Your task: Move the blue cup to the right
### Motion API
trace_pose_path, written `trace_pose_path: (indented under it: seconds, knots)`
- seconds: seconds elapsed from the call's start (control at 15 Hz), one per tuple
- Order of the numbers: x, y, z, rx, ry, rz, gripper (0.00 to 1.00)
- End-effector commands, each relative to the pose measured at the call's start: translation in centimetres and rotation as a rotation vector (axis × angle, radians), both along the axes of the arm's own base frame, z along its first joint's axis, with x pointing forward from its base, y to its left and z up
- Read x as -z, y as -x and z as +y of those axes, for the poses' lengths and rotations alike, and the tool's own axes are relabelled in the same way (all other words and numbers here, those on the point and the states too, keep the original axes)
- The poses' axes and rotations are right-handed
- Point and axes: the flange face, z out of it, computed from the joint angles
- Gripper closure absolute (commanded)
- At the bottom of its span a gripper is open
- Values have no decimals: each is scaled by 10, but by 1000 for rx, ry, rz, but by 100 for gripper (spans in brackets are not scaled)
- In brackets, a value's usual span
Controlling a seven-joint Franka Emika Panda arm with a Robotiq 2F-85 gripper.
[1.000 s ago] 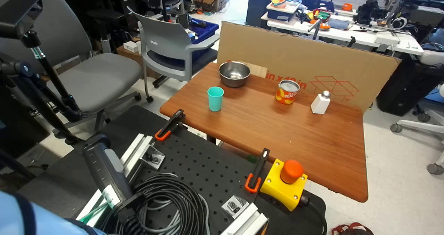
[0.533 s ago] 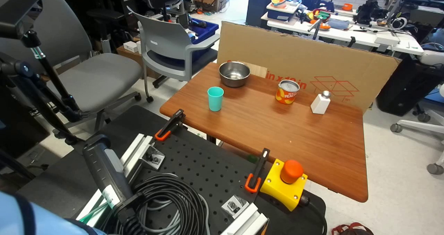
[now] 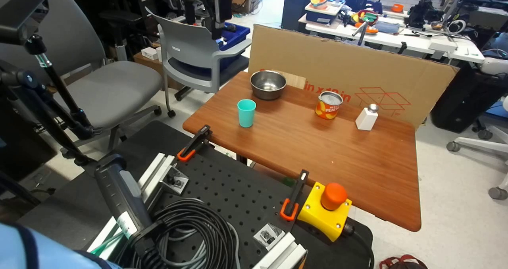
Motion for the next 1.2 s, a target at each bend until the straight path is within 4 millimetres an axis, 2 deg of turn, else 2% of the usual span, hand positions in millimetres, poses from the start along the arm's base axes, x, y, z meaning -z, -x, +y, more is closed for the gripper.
trace_pose_path:
  seconds: [0.0, 0.67, 1.13]
  knots:
    - [27, -20, -3, 16, 29, 2, 0]
    - [99, -33, -36, -69, 149, 54, 0]
    - [139, -35, -34, -101, 170, -5, 0]
